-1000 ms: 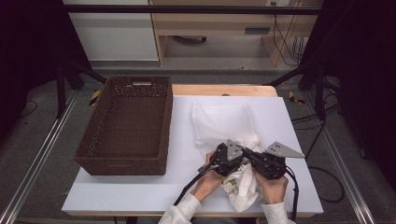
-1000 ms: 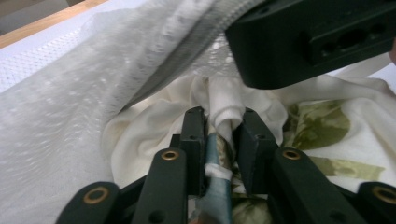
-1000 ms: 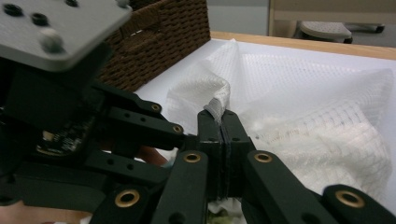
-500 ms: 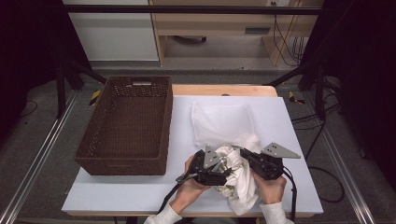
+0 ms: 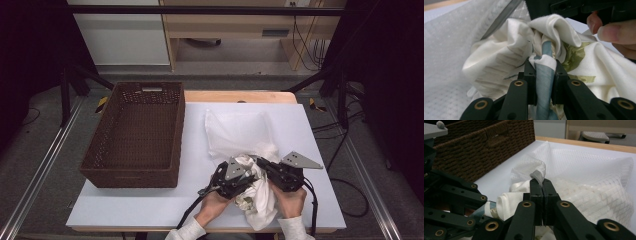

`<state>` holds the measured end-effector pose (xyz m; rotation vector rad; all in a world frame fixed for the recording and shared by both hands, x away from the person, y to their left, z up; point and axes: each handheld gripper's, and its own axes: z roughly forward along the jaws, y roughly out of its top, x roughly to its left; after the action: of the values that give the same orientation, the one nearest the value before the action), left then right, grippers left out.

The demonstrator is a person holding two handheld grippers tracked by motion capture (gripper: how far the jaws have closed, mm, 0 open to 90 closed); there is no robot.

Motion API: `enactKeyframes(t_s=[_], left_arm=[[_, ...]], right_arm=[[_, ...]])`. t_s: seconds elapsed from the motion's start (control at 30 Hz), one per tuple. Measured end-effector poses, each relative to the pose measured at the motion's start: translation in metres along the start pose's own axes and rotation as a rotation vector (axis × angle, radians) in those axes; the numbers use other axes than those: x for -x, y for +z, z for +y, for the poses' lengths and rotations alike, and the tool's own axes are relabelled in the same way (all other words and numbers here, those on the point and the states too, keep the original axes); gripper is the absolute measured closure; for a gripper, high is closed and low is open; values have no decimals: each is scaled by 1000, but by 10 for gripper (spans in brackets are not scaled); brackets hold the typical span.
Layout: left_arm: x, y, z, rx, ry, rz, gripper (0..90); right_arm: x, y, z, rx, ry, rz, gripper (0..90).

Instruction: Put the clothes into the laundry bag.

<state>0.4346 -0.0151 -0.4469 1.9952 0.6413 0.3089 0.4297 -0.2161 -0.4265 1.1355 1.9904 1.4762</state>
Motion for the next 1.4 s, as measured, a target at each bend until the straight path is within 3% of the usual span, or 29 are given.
enactKeyframes(t_s=[0.1, 0.17, 0.27, 0.4, 0.5, 0.6, 0.7, 0.83, 0.93, 1.03, 1.13, 1.2, 1.27, 1.33, 1.4], left_arm=[[3, 6, 7, -43, 43, 22, 770], [3, 12, 10, -71, 43, 30, 767], [-1, 35, 12, -117, 31, 77, 762], [-7, 45, 11, -97, 7, 73, 751], [-7, 39, 9, -69, 10, 67, 696], [-11, 26, 6, -46, -28, 40, 546], [-14, 5, 2, -38, -17, 60, 338], [-19, -29, -2, -37, 8, 70, 264], [-25, -52, -4, -18, 12, 96, 303], [-30, -55, -12, -77, 17, 132, 417], [-39, -39, -24, -141, 15, 177, 452], [-49, -21, -31, -170, -19, 192, 457], [-55, -8, -34, -190, -52, 186, 454], [-58, 0, -37, -193, -57, 185, 475], [-57, 3, -38, -199, -45, 166, 580]], right_arm=[[-1, -2, 1, 3, -6, -1, 894], [-1, -2, 2, 6, -5, 15, 893], [-4, -1, 2, 11, -8, 28, 893], [1, -2, -1, 3, 9, 13, 893], [3, -2, -2, -3, 10, -1, 893], [2, -2, -3, -8, 6, -6, 892], [2, -2, -3, -9, 5, -5, 892], [3, -1, -4, -11, -2, -11, 892], [2, -2, -4, -13, -1, -11, 892], [3, -2, -3, -14, 3, -11, 891], [2, -1, -3, -18, -1, -11, 891], [2, -1, -3, -18, 0, -9, 891], [2, -1, -3, -20, -1, -8, 891], [2, -2, -3, -18, -1, -8, 891], [3, -2, -3, -18, -3, -8, 891]])
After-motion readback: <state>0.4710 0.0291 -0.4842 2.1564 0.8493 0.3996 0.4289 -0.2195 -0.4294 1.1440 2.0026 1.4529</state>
